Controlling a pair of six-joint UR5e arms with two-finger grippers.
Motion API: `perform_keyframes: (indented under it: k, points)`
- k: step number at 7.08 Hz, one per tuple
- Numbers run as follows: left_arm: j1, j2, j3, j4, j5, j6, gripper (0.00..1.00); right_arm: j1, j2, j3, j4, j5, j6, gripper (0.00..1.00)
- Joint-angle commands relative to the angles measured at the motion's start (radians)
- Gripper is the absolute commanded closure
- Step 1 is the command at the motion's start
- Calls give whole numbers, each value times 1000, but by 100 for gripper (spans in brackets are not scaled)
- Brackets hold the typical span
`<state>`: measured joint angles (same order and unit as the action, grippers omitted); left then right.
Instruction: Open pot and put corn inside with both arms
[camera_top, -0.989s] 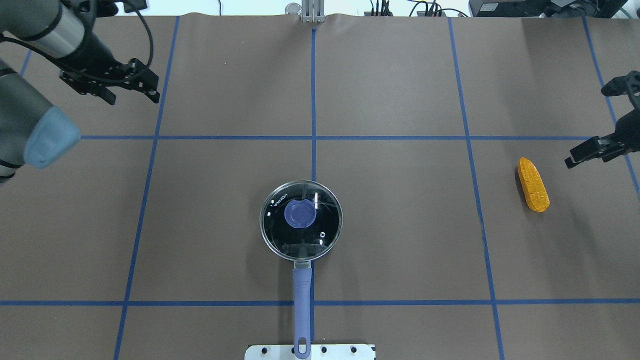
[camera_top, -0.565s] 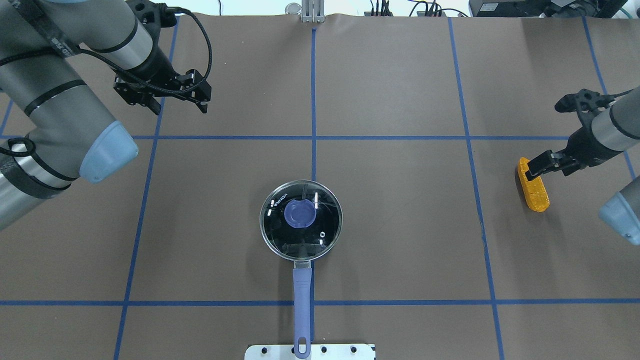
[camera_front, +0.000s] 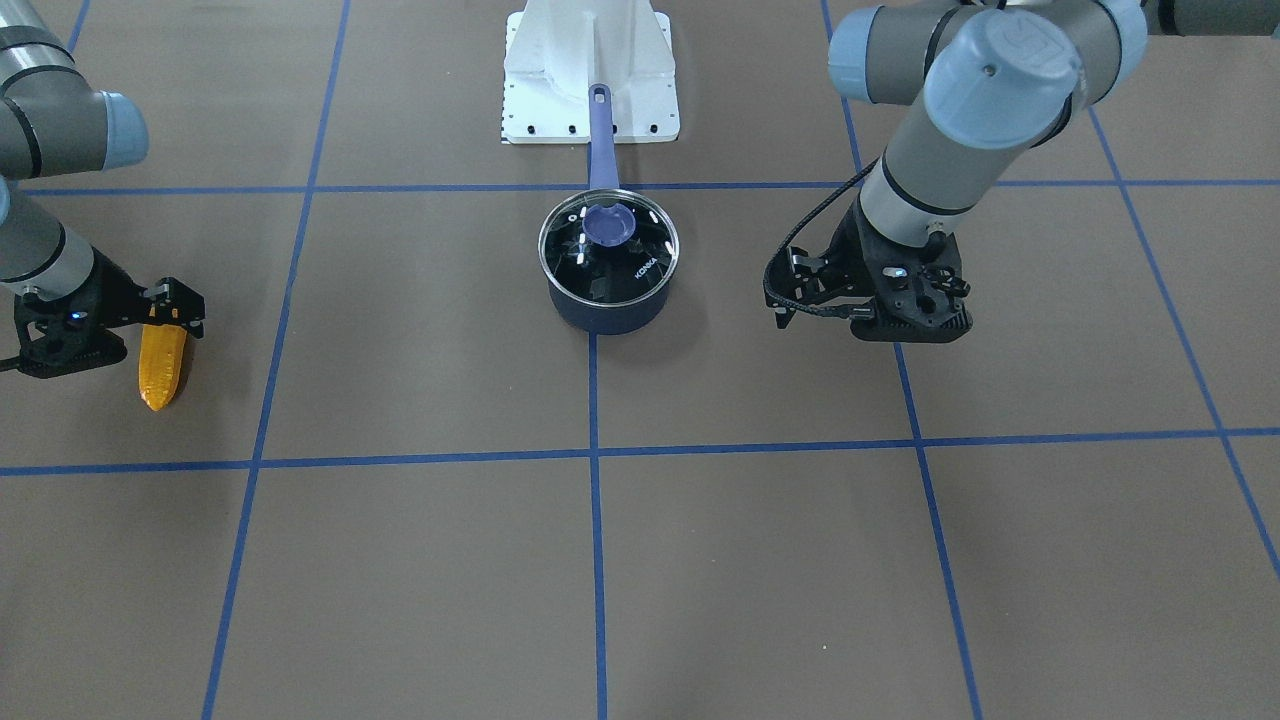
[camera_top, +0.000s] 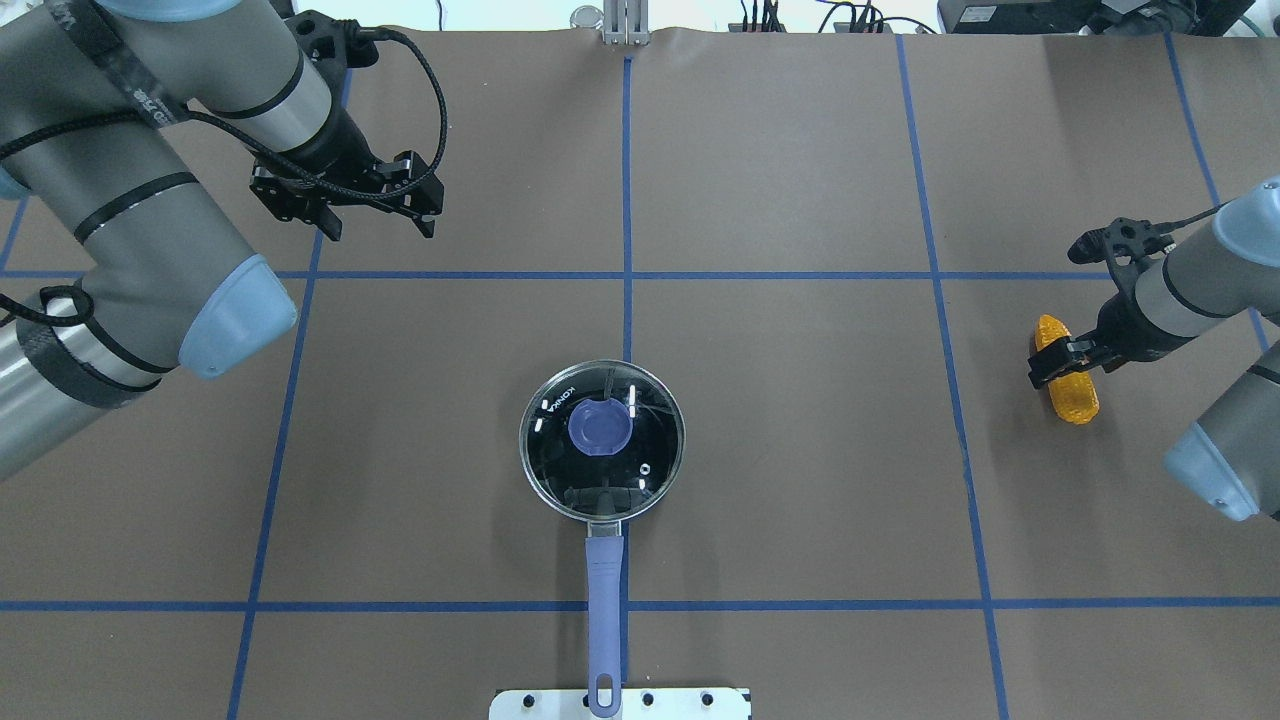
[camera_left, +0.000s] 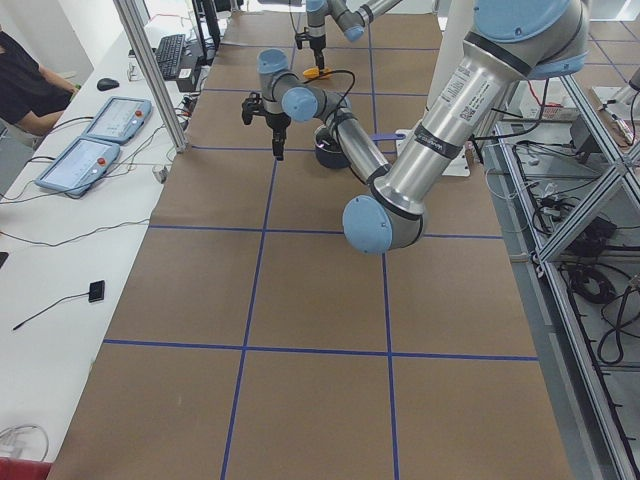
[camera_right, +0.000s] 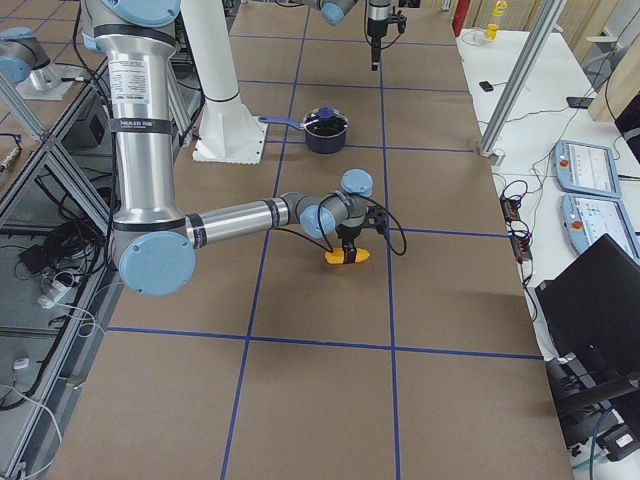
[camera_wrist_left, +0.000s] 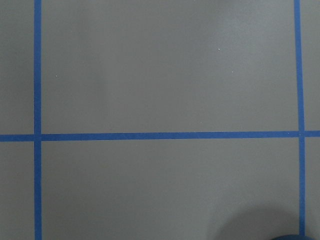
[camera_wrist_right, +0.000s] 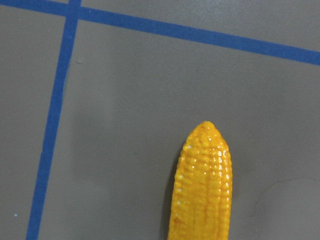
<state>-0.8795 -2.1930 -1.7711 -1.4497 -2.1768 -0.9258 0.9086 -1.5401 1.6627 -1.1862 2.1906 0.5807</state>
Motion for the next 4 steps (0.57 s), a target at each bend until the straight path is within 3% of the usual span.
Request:
perform_keyframes:
  k: [1, 3, 4]
  points:
    - [0, -2, -1, -1, -1, -1, 1, -2, 3, -73, 86, 9, -30, 6]
    - [-1, -2, -8, -1, -1, 1, 1, 1, 0, -57, 91, 35, -32, 27]
    - [0, -2, -10, -1, -1, 1, 1, 1, 3, -52, 88, 61, -32, 32]
